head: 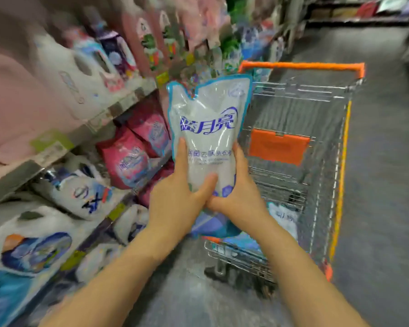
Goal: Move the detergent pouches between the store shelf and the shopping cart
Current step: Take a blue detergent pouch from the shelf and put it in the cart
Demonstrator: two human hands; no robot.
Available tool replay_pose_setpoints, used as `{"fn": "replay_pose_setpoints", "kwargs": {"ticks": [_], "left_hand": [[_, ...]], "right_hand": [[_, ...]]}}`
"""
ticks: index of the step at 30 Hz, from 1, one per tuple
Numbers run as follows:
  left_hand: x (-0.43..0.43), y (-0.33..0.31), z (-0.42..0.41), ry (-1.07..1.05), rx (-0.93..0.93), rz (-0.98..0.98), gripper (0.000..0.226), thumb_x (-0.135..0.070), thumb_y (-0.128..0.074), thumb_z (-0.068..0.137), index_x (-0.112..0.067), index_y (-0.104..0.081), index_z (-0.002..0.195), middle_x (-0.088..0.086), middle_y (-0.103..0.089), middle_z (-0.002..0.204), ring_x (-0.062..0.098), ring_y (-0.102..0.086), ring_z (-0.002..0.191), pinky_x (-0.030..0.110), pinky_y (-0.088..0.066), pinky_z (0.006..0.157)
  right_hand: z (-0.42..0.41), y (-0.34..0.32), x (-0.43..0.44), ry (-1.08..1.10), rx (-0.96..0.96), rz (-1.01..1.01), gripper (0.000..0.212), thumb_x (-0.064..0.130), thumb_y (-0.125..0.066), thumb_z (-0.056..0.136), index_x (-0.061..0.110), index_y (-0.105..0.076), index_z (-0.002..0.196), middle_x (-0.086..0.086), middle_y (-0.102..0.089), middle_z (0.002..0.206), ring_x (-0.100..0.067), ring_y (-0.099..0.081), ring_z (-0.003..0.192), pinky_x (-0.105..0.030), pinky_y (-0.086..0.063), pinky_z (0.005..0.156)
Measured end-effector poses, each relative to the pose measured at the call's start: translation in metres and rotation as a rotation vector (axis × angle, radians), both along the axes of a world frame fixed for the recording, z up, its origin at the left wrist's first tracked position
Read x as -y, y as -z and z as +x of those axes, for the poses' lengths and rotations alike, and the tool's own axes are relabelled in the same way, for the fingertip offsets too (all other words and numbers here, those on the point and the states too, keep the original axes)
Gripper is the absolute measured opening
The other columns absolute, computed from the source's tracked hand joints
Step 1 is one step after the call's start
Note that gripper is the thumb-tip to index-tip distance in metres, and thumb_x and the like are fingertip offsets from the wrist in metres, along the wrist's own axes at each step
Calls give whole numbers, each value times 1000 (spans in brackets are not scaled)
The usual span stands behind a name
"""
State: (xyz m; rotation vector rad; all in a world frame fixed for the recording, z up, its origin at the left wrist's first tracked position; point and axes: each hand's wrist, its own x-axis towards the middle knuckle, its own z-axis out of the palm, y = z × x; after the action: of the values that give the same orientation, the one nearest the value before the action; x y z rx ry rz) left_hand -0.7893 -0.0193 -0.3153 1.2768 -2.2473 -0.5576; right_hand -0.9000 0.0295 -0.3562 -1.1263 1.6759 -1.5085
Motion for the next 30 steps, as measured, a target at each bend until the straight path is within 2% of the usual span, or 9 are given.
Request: {"fn": "replay_pose_setpoints", "kwargs": {"ticks": [2, 5, 8, 10, 12, 19, 22, 26, 30], "left_hand": [[5, 25, -51, 57, 33, 68, 87, -55, -50, 85, -33, 8, 148, 23, -65, 110, 36, -61, 101, 34, -42, 75], [15, 60, -116, 137, 86, 147, 87, -48, -52, 87, -34, 10, 147, 22, -65, 111, 36, -61, 100, 34, -42, 75], [25, 93, -163, 189, 116, 262, 86, -48, -52, 88, -36, 8, 147, 20, -63, 115, 36, -60, 102, 32, -41, 75], [32, 118, -184, 229, 150, 324, 86, -53, -52, 86, -36, 6, 147, 20, -65, 112, 35, -61, 102, 32, -42, 78], [41, 145, -200, 269, 208, 367, 85, -53, -51, 87, -36, 5, 147, 21, -65, 110, 36, -61, 101, 32, -40, 74], [87, 241, -239, 418, 455, 469, 78, -50, -47, 91, -32, 2, 149, 22, -63, 116, 35, -60, 104, 34, -42, 80], [97, 282, -254, 474, 554, 512, 72, -50, -43, 92, -31, -3, 150, 20, -59, 124, 34, -56, 111, 33, -40, 84], [99, 338, -267, 539, 682, 623, 65, -51, -40, 93, -32, -12, 149, 17, -55, 131, 31, -51, 119, 32, -38, 92], [94, 378, -259, 554, 722, 756, 65, -48, -43, 93, -30, -15, 149, 13, -48, 139, 29, -47, 125, 30, -36, 96]], "right_hand": [[-49, 21, -4, 45, -24, 81, 121, 37, -75, 45, 42, -9, 146, 14, -48, 139, -8, -54, 119, -33, -46, 99], [-110, 50, -5, 104, -25, 193, 119, 19, -82, 57, 34, -7, 149, 11, -50, 137, -4, -54, 114, -17, -44, 91], [-153, 85, -2, 148, 18, 262, 115, 20, -81, 60, 34, -8, 148, 11, -48, 139, -7, -52, 118, -25, -44, 97], [-171, 109, -2, 167, 70, 330, 115, 18, -80, 64, 32, -3, 149, 11, -46, 139, -7, -50, 119, -20, -41, 95], [-182, 131, -1, 179, 124, 390, 114, 13, -77, 69, 25, 2, 150, 10, -47, 134, -7, -49, 115, -15, -37, 87], [-197, 228, 28, 265, 307, 537, 116, 23, -78, 63, 23, -2, 150, 12, -52, 129, -11, -55, 114, -23, -44, 93], [-204, 265, 37, 321, 396, 613, 105, 14, -75, 72, 17, -4, 149, 7, -52, 125, -9, -52, 108, -3, -41, 77], [-210, 314, 37, 336, 496, 679, 83, -4, -68, 80, 12, -18, 144, 3, -52, 122, -9, -49, 104, 2, -38, 65], [-204, 354, 31, 295, 508, 847, 97, 9, -71, 81, 13, -3, 149, 6, -47, 131, -11, -48, 112, -11, -35, 73]]}}
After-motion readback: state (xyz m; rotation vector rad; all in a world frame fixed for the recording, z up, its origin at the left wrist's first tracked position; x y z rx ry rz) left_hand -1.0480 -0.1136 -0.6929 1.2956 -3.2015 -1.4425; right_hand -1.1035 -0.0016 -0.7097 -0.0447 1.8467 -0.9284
